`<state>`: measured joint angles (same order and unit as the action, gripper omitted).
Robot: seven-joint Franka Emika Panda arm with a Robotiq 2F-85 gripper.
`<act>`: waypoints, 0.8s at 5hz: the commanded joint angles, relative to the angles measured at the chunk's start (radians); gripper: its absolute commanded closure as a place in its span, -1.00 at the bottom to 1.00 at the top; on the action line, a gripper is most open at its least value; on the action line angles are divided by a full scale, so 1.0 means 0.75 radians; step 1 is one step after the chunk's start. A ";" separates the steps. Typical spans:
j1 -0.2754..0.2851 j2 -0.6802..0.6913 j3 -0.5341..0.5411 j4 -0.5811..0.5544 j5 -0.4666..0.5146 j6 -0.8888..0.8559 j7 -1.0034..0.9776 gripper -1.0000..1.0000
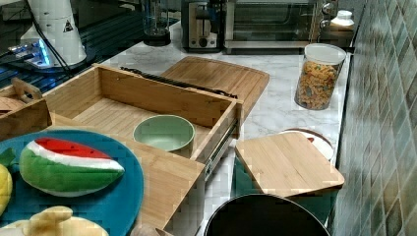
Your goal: Close the drawer.
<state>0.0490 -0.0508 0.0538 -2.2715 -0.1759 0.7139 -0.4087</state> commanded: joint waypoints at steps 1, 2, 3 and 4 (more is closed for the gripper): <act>0.017 0.163 0.001 -0.038 -0.069 0.043 -0.115 1.00; 0.005 0.148 -0.017 -0.152 -0.129 0.211 -0.060 1.00; -0.021 0.135 -0.028 -0.203 -0.120 0.275 -0.107 1.00; -0.042 0.137 -0.045 -0.214 -0.085 0.263 -0.189 1.00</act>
<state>0.0409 0.0898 0.0405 -2.4219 -0.2556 0.9302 -0.4895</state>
